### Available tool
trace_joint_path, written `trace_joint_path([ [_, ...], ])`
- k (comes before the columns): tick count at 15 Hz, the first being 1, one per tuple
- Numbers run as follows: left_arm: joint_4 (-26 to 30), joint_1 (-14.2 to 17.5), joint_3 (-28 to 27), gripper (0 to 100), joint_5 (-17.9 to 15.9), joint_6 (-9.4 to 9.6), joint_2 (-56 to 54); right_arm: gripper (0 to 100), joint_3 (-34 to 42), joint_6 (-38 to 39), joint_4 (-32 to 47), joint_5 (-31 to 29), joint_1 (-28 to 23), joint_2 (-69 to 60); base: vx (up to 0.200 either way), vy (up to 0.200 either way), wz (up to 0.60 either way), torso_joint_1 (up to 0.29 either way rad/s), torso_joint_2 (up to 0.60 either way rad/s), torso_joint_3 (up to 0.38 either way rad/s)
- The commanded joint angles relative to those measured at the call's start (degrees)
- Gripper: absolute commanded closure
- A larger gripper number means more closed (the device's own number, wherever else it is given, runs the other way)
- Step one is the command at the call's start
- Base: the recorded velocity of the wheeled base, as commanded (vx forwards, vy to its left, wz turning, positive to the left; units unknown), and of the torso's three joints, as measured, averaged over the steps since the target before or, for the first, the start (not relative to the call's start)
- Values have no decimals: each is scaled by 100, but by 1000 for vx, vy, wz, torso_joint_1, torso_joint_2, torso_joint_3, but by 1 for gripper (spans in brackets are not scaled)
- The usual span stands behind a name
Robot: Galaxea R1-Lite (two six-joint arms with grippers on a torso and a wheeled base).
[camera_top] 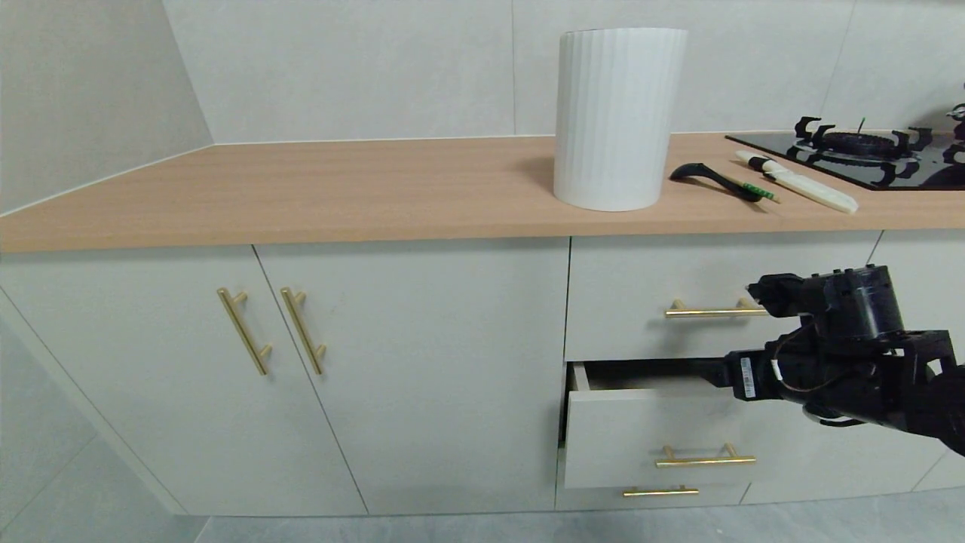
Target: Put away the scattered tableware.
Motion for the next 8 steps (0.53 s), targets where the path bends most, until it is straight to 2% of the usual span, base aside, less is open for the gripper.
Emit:
trace_joint_path([
  [1, 0, 0, 0, 0, 2, -3, 2, 0, 36, 138, -363, -37, 2, 596, 0, 0, 0, 0, 0, 0],
  [4, 0, 0, 0, 0, 2, -3, 2, 0, 36, 173, -741, -160, 2, 974, 0, 0, 0, 0, 0, 0],
  [8, 0, 0, 0, 0, 2, -3, 2, 0, 27, 340, -1708, -345, -7, 1721, 0, 0, 0, 0, 0, 0],
])
